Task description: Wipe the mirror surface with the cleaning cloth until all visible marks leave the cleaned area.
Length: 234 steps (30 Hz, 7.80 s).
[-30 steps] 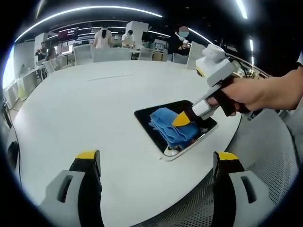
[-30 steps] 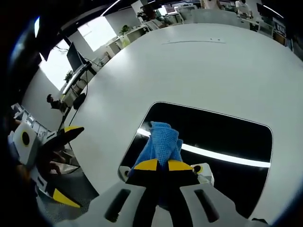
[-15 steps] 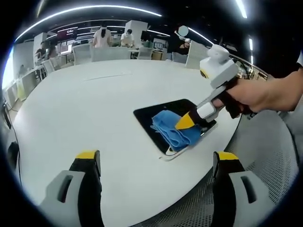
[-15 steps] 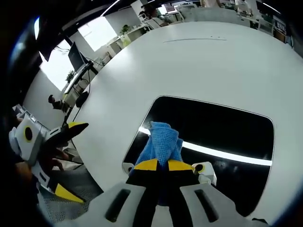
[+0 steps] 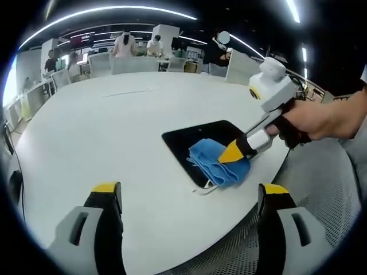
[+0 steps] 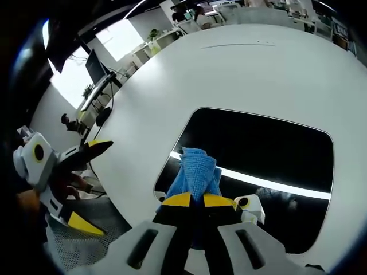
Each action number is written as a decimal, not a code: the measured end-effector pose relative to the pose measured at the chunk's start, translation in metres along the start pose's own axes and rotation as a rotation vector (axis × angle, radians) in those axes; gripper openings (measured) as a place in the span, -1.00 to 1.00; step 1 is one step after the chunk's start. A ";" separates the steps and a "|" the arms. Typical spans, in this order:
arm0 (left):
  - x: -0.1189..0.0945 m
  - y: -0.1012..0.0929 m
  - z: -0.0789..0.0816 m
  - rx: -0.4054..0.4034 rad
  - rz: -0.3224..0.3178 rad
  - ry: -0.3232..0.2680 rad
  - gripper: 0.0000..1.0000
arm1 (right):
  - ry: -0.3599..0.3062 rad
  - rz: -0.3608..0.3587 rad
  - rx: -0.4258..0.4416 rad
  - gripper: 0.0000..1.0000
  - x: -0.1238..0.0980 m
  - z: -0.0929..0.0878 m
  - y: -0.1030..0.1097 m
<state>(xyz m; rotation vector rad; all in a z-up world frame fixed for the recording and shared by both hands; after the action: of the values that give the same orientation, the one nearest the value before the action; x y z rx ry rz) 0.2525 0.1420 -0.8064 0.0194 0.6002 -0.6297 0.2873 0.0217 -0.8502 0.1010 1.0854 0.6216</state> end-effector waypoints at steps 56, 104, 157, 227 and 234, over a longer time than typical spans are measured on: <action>-0.001 0.001 0.000 -0.013 0.005 -0.004 0.96 | 0.018 0.011 0.019 -1.00 -0.012 -0.020 0.001; 0.000 -0.002 -0.001 -0.016 -0.008 0.002 0.96 | -0.004 -0.026 0.073 -1.00 -0.024 -0.020 -0.023; 0.001 -0.002 0.001 -0.018 -0.007 -0.002 0.98 | -0.036 -0.107 0.056 -1.00 0.010 0.068 -0.066; -0.001 0.003 0.003 -0.023 0.020 -0.011 0.96 | -0.040 -0.155 0.069 -1.00 -0.001 0.078 -0.108; -0.001 0.002 0.002 -0.021 0.019 -0.007 0.96 | -0.037 -0.170 0.078 -1.00 -0.009 0.074 -0.118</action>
<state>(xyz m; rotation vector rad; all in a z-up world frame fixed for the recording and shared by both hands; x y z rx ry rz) 0.2542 0.1441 -0.8050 0.0035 0.5994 -0.6053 0.3968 -0.0643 -0.8516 0.0863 1.0704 0.4238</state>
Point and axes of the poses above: the point that each gripper's makers call its tool centre point, and the gripper's own axes: x roughly forward along the fingers, y roughly to its left, z roughly out of its top, the point moved 2 cm from there along -x, roughly backward along the fingers, and after that the axes turned 1 degree about x, right-handed, at the moved point
